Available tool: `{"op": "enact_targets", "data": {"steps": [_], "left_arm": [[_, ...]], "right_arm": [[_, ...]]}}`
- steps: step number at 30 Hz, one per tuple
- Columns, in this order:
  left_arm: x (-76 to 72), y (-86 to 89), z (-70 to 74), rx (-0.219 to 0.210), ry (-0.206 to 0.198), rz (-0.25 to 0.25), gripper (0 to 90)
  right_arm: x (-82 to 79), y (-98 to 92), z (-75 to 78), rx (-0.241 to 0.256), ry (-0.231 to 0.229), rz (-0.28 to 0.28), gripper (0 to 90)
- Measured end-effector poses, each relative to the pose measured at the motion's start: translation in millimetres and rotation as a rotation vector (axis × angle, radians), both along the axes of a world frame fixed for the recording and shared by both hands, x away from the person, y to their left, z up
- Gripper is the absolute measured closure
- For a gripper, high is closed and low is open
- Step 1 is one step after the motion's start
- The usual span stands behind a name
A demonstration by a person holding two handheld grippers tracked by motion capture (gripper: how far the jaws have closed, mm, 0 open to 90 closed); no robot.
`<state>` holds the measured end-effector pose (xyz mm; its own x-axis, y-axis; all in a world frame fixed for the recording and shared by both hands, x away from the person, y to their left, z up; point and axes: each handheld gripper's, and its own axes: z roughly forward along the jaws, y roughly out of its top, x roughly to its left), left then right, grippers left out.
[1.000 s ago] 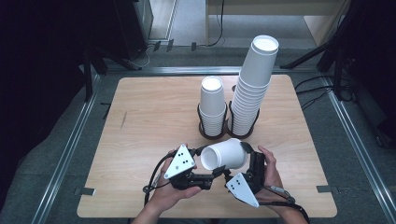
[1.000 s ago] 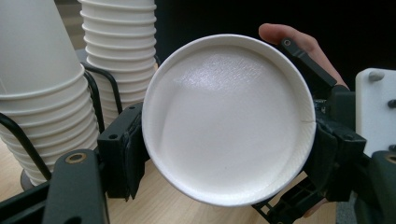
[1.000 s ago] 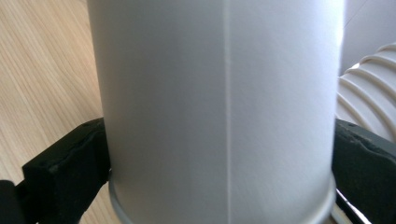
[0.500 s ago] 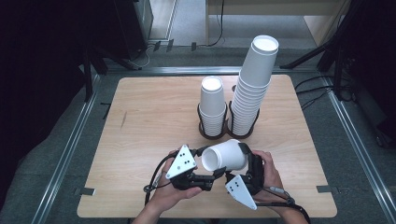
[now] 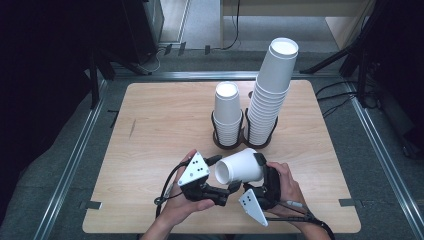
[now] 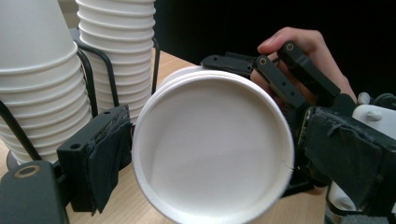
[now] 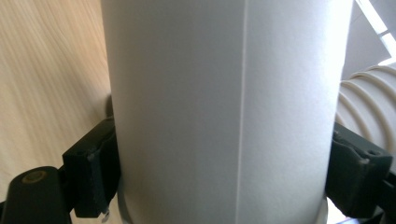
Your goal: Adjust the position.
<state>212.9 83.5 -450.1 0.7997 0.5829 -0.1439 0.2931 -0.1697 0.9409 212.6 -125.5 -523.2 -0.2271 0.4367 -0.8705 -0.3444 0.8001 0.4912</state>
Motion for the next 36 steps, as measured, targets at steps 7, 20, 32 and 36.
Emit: {"op": "enact_targets", "data": {"steps": [7,20,32,36], "left_arm": [[2.0,-0.9,-2.2,0.009,0.014,0.005,8.3],[6.1,-5.1,-8.1,0.044,0.046,0.000,6.9],[6.2,-5.7,-8.8,0.050,0.052,0.002,15.5],[5.1,-5.4,-8.6,0.046,0.046,-0.013,18.8]], "right_arm": [[2.2,-3.3,6.0,-0.160,-0.136,-0.076,12.7],[-0.7,2.3,4.3,-0.280,-0.236,-0.096,12.6],[-6.5,7.0,3.7,-0.298,-0.258,-0.051,12.4],[-5.8,5.7,3.1,-0.297,-0.260,-0.053,11.8]]}}
